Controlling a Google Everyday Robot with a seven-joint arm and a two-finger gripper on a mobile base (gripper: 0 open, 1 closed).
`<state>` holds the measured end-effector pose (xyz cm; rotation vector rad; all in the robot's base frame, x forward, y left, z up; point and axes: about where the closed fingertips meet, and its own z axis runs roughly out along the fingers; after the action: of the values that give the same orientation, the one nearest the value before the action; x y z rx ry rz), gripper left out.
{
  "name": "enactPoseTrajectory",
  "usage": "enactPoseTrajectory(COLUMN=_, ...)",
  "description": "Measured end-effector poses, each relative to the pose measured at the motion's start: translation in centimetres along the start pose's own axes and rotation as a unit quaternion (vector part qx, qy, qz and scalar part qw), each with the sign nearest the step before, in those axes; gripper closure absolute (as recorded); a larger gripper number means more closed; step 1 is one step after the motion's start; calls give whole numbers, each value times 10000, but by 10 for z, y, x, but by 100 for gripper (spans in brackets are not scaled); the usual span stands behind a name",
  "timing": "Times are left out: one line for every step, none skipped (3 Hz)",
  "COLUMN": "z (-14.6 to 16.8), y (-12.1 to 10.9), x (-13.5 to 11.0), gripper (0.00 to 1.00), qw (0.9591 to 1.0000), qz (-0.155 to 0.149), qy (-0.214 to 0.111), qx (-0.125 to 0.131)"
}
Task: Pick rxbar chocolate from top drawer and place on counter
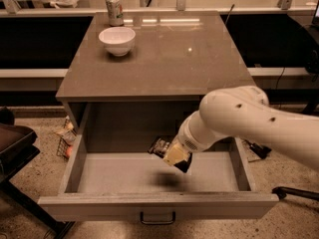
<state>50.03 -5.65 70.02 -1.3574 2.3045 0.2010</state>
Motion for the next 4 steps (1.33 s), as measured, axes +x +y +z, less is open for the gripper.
enactPoseTrajectory(z=-68, y=-14, x=-39, gripper=100, qw=9992, qz=-160, qy=-331, qx=-178)
enactPoseTrajectory(z=-121, y=-36, x=-76, gripper=100, qw=9987, qz=-174, qy=-389, qx=-278)
enactPoseTrajectory(z=-145, y=-71, x=-117, gripper=100, qw=9992, qz=67, qy=-326, qx=-209)
enactPoseTrajectory(z=-149, y=-110, x=-156, gripper=100, qw=9979, qz=494, qy=-418, qx=81)
